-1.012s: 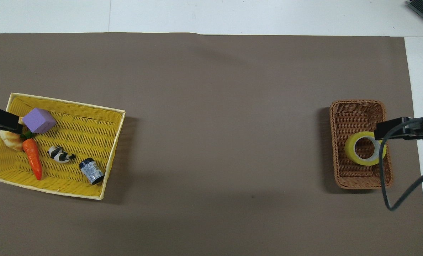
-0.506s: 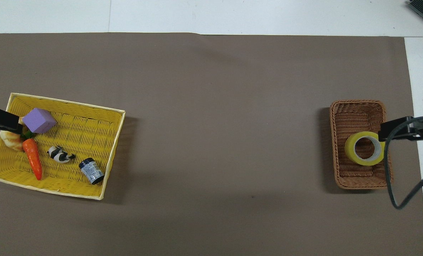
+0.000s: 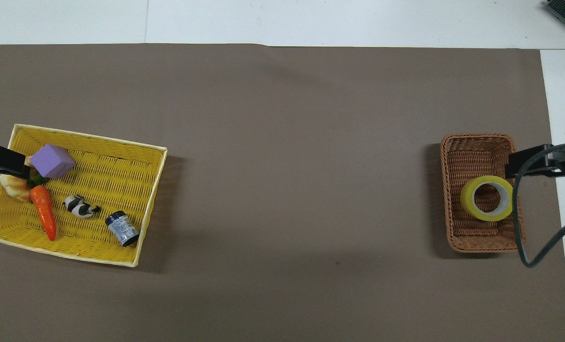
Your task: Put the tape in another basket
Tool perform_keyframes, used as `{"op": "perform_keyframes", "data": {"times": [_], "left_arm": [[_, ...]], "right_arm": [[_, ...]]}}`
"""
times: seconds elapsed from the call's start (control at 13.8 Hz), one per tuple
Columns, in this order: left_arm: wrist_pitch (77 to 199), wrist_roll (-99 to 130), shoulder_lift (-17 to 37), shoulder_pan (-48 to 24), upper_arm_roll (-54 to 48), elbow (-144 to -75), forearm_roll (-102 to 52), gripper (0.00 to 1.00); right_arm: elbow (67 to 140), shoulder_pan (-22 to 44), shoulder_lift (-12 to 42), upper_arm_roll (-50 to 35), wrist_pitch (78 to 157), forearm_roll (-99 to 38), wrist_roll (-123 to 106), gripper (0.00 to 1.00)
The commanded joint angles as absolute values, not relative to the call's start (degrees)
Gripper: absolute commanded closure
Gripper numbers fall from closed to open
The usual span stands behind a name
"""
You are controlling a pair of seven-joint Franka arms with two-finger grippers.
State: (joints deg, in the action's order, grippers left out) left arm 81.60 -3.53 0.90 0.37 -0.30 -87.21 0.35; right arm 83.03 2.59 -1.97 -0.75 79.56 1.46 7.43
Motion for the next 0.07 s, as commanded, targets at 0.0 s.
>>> {"op": "perform_keyframes", "data": {"times": [0.0], "left_arm": [[80.6,-4.4,1.2,0.6,-0.2,-86.4,-0.4,0.0]], "right_arm": [[82.3,2.1,-1.6,-0.8,79.6,0.4,7.6,0.0]]}}
